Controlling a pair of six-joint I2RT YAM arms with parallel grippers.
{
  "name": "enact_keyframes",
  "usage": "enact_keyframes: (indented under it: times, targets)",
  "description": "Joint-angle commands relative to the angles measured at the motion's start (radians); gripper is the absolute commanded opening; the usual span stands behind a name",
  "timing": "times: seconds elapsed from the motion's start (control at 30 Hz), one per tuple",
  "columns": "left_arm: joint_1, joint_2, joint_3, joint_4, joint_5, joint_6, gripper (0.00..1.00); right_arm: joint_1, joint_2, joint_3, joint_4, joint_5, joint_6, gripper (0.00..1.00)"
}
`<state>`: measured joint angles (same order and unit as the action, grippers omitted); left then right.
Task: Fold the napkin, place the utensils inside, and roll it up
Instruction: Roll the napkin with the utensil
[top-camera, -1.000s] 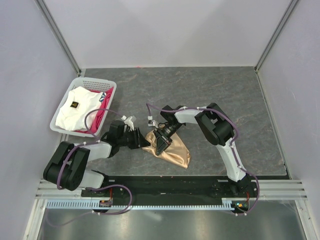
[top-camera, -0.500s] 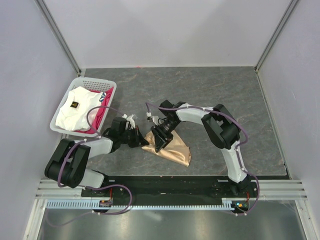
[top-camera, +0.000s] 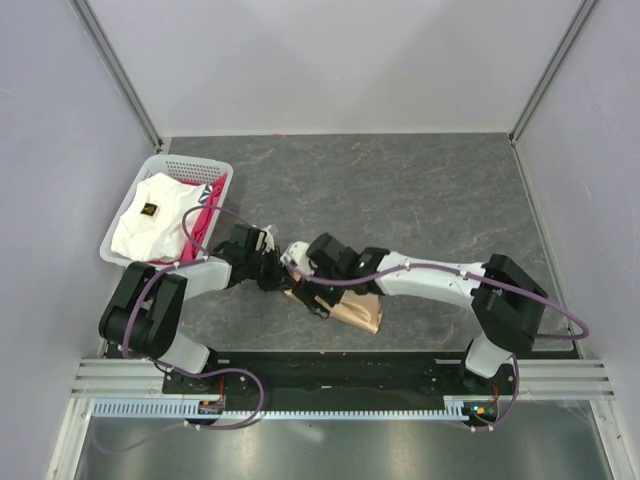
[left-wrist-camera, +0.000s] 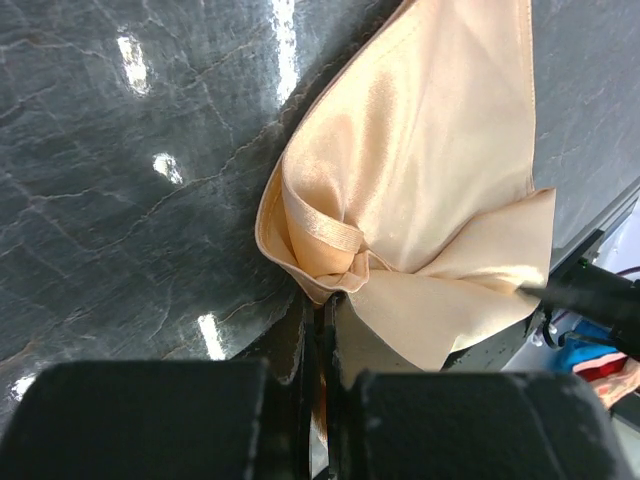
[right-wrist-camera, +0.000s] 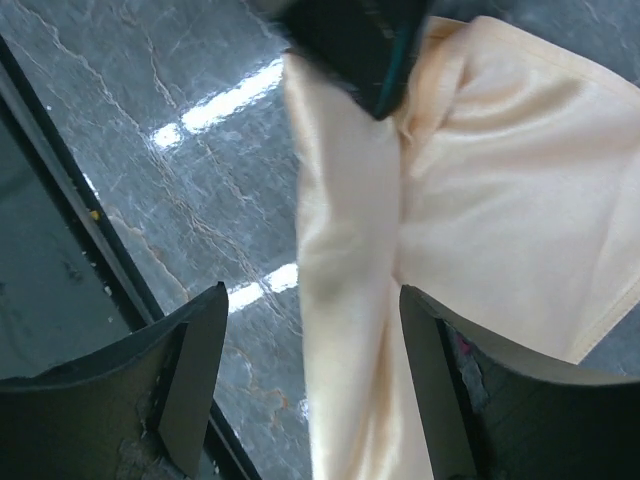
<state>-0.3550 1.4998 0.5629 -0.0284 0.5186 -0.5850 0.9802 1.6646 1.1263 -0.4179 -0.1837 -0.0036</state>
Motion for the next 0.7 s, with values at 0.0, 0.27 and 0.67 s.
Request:
enact_keyframes:
  times: [0.0, 0.27, 0.67]
  targets:
    - [0.001, 0.049, 0.054, -0.128, -0.012, 0.000, 0.02, 0.121, -0.016, -0.066, 0.142, 0.325, -0.004, 0.78]
    - [0.002, 0.083, 0.071, -0.148, 0.017, 0.013, 0.02, 0.190, 0.064, -0.065, 0.169, 0.501, -0.042, 0.77]
    - [0.002, 0.073, 0.074, -0.151, 0.027, 0.027, 0.02, 0.147, 0.153, -0.034, 0.153, 0.403, -0.044, 0.55]
